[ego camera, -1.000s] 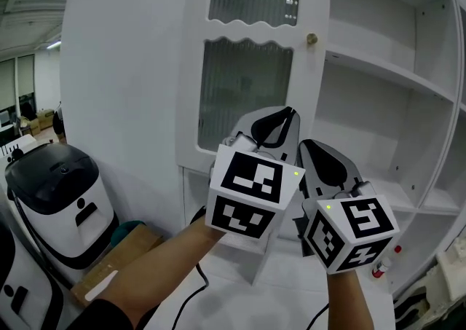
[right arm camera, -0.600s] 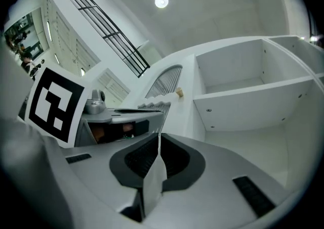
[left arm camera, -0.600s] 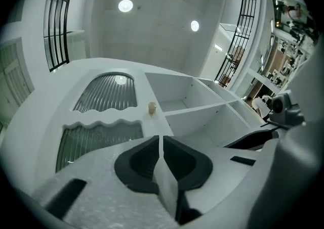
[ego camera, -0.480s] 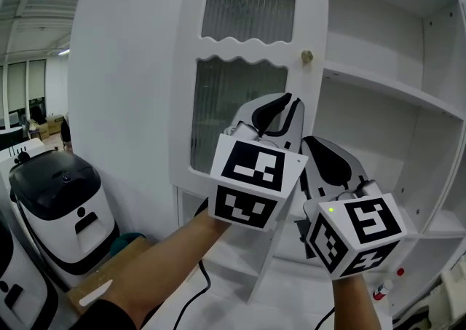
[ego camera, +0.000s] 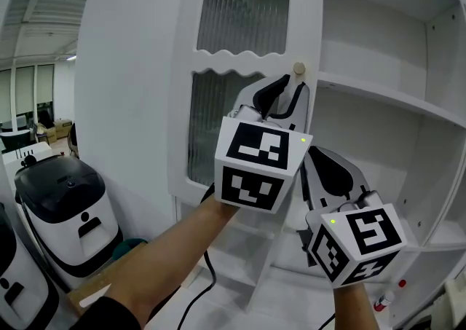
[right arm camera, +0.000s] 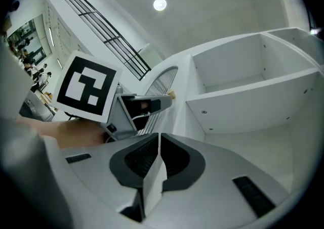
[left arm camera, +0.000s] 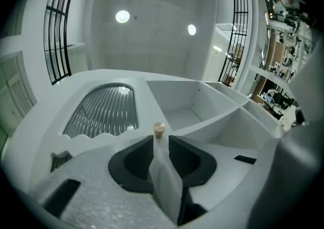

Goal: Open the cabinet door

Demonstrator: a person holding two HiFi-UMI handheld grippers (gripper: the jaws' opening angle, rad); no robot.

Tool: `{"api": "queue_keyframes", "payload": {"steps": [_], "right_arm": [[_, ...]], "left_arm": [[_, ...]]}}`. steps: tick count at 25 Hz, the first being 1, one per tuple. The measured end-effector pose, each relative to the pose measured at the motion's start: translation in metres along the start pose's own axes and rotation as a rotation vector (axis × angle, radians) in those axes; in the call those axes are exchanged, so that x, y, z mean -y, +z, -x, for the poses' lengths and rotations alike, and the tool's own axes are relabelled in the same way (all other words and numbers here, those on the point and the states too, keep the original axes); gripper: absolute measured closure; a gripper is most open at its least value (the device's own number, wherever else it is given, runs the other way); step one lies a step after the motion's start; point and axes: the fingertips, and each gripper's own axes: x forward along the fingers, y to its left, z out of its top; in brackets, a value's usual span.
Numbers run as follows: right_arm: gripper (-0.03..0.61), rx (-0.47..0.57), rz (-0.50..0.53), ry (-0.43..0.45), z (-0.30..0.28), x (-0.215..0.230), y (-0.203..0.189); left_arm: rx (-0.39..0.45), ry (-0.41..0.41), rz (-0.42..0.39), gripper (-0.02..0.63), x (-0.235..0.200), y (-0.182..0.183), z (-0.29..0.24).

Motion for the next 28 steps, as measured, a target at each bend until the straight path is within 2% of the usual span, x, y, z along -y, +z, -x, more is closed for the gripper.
{"api": "queue_keyframes", "payload": {"steps": [8, 15, 24, 28], "right_arm": [[0.555, -0.001, -0.023, 0.012, 0.005, 0.007, -0.011], [0.555, -0.044, -0.06, 0.022, 0.01, 0.009, -0.035], [0.554, -0.119, -0.135, 0.095, 0.02, 0.001, -0.065], [0.554, -0.145, -0.204, 0.148, 0.028, -0.006, -0.081]], "left_arm": [[0.021, 0.046, -0.049, 0.526, -0.003, 0.011, -0.013], [0.005, 0.04, -0.068, 0.534, -0.004, 0.013, -0.019], [0.003, 0.055, -0.065, 0.537, -0.003, 0.019, -0.012], [0.014, 0.064, -0.046, 0.538, -0.002, 0.023, -0.009]]}}
